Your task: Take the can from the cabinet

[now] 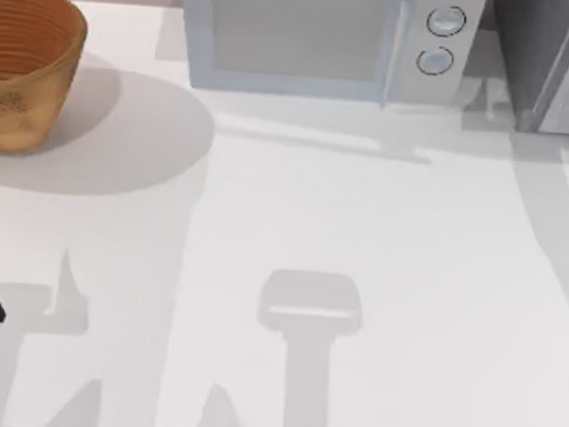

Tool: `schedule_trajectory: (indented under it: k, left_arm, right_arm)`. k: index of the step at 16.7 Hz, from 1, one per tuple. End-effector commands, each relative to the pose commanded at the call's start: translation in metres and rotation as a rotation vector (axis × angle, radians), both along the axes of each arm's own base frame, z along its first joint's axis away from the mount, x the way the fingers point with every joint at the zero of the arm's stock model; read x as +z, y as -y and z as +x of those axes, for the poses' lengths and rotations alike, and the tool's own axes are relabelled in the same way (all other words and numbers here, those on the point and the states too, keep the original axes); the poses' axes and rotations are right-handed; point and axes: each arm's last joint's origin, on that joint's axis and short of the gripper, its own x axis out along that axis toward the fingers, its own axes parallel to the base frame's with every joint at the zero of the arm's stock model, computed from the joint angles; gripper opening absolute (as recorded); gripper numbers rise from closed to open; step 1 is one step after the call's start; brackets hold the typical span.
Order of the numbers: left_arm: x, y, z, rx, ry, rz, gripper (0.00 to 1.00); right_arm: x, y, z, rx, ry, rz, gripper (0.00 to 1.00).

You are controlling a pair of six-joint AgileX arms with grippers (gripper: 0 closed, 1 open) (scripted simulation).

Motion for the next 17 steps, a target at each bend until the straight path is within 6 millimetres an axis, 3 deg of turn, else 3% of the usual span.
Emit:
schedule_trajectory:
  k: [10,15,17]
  left_arm:
    - [0.000,0.000,0.000,0.000,0.000,0.000,1.00]
    - [0.000,0.000,0.000,0.000,0.000,0.000,1.00]
    - [0.000,0.000,0.000,0.000,0.000,0.000,1.00]
  right_arm:
    - [0.009,-0.005,0.016,-0.001,0.013,0.002,1.00]
    - [-0.014,-0.016,0.073,-0.002,0.009,-0.001,1.00]
    - [-0.018,-0.019,0.083,-0.002,0.013,-0.001,1.00]
